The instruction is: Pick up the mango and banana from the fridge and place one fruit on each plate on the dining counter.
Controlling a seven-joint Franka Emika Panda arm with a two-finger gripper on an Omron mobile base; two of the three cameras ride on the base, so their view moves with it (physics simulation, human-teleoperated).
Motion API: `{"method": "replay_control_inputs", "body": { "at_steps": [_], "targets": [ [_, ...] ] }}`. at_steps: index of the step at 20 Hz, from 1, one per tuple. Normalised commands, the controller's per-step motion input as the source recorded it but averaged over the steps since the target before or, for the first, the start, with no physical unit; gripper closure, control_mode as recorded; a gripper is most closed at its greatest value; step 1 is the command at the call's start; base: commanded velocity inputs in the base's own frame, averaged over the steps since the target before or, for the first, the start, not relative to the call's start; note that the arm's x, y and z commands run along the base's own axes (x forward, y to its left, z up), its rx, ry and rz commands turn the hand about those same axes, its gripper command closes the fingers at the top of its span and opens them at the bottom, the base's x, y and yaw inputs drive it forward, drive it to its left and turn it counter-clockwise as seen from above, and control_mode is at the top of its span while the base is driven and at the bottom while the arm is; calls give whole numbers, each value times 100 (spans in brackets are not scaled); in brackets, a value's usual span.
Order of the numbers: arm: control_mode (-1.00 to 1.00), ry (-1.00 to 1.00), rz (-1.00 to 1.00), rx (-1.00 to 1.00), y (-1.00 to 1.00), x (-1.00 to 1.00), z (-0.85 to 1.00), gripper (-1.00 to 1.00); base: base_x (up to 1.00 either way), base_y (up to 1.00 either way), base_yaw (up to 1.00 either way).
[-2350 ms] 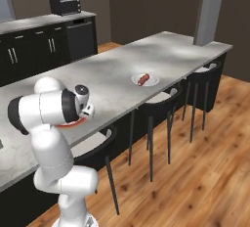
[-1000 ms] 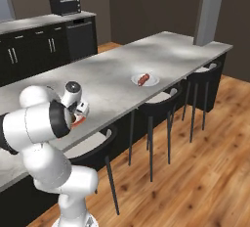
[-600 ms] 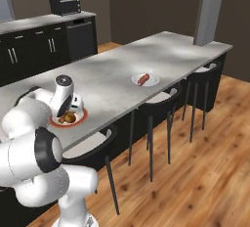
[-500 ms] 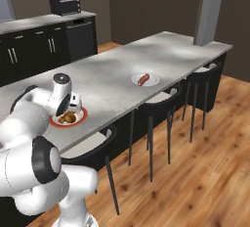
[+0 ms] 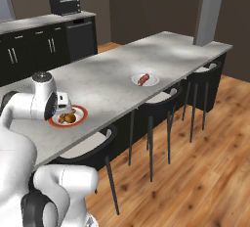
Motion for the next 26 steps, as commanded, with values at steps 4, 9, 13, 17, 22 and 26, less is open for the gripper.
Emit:
{"method": "replay_control_inputs", "body": {
  "at_steps": [4,9,13,17,22,26],
  "targets": [
    [-100,-17,0,-3,-14,-94,0,-100,0,0,0],
    [-100,-1,0,-1,-25,-85,10,-100,0,0,0],
    [-100,0,0,0,-28,-77,13,-100,0,0,0],
    [-100,0,0,-2,-16,-64,9,-100,0,0,0],
    [-100,0,0,0,-1,-5,0,-100,0,0,0],
    [100,0,0,0,0,0,0,-100,-12,0,2]
  ]
}}
